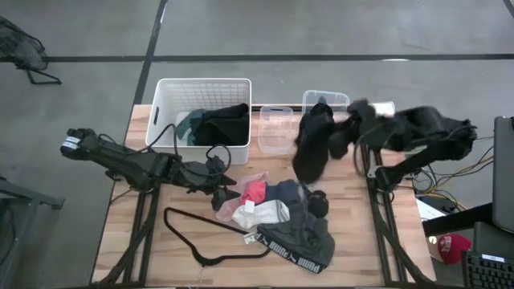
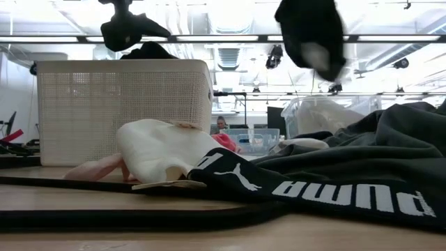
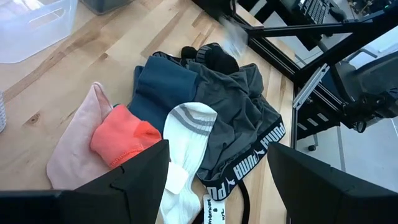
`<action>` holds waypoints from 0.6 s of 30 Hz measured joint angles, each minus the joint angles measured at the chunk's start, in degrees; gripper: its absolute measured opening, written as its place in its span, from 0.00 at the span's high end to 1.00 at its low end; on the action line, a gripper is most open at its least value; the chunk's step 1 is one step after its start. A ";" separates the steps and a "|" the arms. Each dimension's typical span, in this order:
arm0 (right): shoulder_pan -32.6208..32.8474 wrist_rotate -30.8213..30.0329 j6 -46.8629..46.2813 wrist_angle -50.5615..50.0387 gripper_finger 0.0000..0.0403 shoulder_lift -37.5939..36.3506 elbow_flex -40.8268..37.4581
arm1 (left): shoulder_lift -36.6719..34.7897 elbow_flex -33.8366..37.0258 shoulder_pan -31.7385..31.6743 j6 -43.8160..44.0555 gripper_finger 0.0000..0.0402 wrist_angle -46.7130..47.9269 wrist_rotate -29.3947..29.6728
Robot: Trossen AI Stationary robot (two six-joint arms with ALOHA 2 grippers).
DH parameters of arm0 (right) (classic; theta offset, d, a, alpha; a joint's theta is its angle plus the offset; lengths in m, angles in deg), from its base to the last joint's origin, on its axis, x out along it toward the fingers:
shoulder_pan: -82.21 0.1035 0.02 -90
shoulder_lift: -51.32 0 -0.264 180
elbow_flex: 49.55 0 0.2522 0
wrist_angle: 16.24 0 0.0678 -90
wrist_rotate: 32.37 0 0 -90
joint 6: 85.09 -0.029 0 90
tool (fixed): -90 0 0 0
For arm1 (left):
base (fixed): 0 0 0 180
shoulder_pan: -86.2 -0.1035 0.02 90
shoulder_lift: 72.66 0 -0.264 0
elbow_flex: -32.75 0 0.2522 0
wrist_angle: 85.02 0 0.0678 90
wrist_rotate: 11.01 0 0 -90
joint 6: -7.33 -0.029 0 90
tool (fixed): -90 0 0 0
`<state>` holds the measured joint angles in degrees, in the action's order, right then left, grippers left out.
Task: Pick & Place Cloths
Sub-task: Put the black boxer into the large transparent bin
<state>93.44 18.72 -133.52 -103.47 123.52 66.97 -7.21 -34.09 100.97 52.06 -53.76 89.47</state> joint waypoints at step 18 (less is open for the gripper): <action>-26.34 -4.32 20.29 0.94 0.98 0.38 7.69 | 0.00 0.00 0.02 1.46 0.31 -0.11 0.07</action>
<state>67.10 14.41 -113.23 -102.53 123.90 74.67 -7.21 -34.09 100.99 53.52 -53.87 89.54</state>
